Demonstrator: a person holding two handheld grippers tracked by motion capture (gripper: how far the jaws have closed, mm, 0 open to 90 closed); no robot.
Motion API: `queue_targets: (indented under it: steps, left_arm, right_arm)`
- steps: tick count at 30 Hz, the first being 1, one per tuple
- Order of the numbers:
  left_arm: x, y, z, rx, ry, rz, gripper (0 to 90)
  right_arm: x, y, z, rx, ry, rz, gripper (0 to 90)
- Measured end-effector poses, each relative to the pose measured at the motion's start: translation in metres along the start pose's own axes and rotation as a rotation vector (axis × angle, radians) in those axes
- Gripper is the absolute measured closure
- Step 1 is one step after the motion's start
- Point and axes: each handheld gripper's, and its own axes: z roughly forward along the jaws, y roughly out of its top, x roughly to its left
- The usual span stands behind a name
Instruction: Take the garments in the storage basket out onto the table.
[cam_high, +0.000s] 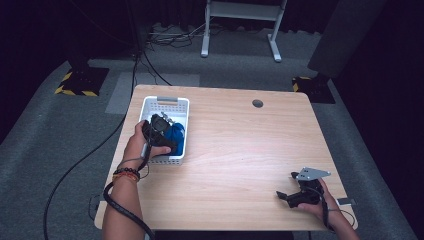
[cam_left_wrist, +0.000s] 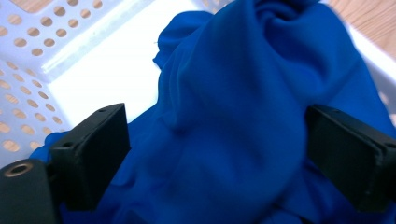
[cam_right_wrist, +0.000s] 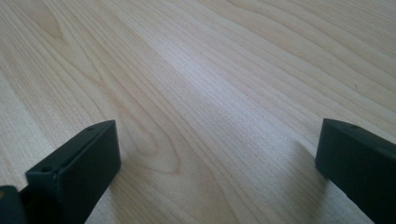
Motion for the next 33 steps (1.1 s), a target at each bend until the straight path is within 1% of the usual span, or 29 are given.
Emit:
queue_targets:
  steps: [1, 2, 3, 7, 8, 9, 11, 12, 13, 16, 17, 18, 19, 20, 21, 22, 23, 24, 25, 26, 30, 33]
  left_arm:
    - [0.000, 0.000, 0.000, 0.000, 0.000, 0.000, 9.9]
    - [0.000, 0.001, 0.003, 0.015, 0.001, 0.005, 11.6]
    - [0.000, 0.002, 0.008, 0.047, 0.013, 0.017, 12.5]
    - [0.001, 0.004, 0.012, 0.050, 0.002, 0.008, 15.2]
    - [0.001, 0.005, 0.013, 0.064, 0.004, 0.020, 15.3]
    - [0.000, 0.006, 0.014, 0.068, 0.007, 0.021, 15.4]
    - [0.000, 0.007, 0.015, 0.095, 0.013, 0.040, 16.9]
    - [0.000, 0.007, 0.015, 0.095, 0.013, 0.040, 17.8]
    - [0.000, 0.008, 0.017, 0.106, 0.007, 0.043, 18.5]
    - [0.000, 0.008, 0.019, 0.113, -0.004, 0.042, 19.9]
    - [0.000, 0.008, 0.019, 0.113, -0.004, 0.042, 22.4]
    - [0.001, 0.008, 0.019, 0.116, -0.022, 0.053, 22.4]
    - [0.000, 0.008, 0.019, 0.117, -0.024, 0.063, 29.8]
    - [-0.002, 0.008, 0.020, 0.123, -0.009, 0.083, 39.7]
    - [-0.002, 0.008, 0.020, 0.123, -0.009, 0.083, 46.8]
    - [-0.005, 0.008, 0.020, 0.127, 0.003, 0.108, 52.3]
    - [-0.005, 0.008, 0.020, 0.127, 0.003, 0.108, 57.7]
    - [-0.007, 0.008, 0.021, 0.137, 0.012, 0.135, 63.6]
    - [-0.010, 0.008, 0.022, 0.140, 0.024, 0.155, 67.1]
    - [-0.011, 0.008, 0.022, 0.140, 0.028, 0.157, 71.1]
    - [-0.012, 0.007, 0.021, 0.140, 0.039, 0.167, 76.5]
    - [-0.014, 0.006, 0.021, 0.133, 0.063, 0.174, 78.0]
  right_arm:
    - [0.000, 0.000, 0.000, 0.000, 0.000, 0.000, 0.3]
    - [0.000, 0.000, 0.000, 0.000, 0.000, 0.000, 0.3]
    - [0.000, 0.000, 0.000, 0.000, 0.000, 0.000, 0.3]
    - [0.000, 0.000, 0.000, 0.000, 0.000, 0.000, 0.3]
    - [0.000, 0.000, 0.000, 0.000, 0.000, 0.000, 0.3]
    - [0.000, 0.000, 0.000, 0.000, 0.000, 0.000, 0.3]
    - [0.000, 0.000, 0.000, 0.000, 0.000, 0.000, 0.3]
    - [0.000, 0.000, 0.000, 0.000, 0.000, 0.000, 0.3]
    - [0.000, 0.000, 0.000, 0.000, 0.002, -0.002, 0.3]
    - [0.000, 0.000, 0.000, 0.000, 0.002, -0.003, 0.3]
    - [0.000, 0.000, 0.000, 0.000, 0.002, -0.003, 0.3]
    - [0.000, 0.000, 0.000, 0.000, 0.003, -0.003, 0.3]
    - [0.001, 0.000, 0.000, 0.000, 0.002, -0.002, 0.3]
    - [0.001, 0.000, 0.000, 0.001, 0.004, -0.001, 0.3]
    - [0.001, 0.000, 0.000, 0.001, 0.004, -0.001, 0.3]
    - [0.001, 0.000, 0.000, 0.000, 0.005, -0.003, 0.3]
    - [0.001, 0.000, 0.000, 0.000, 0.005, -0.003, 0.3]
    - [0.001, 0.000, 0.000, 0.000, 0.006, -0.004, 0.3]
    - [0.001, 0.000, 0.000, 0.000, 0.006, -0.004, 0.3]
    - [0.001, 0.000, 0.000, 0.000, 0.006, -0.005, 0.3]
    - [0.001, 0.000, 0.000, 0.000, 0.006, -0.007, 0.3]
    - [0.001, 0.000, 0.000, 0.000, 0.007, -0.006, 0.3]
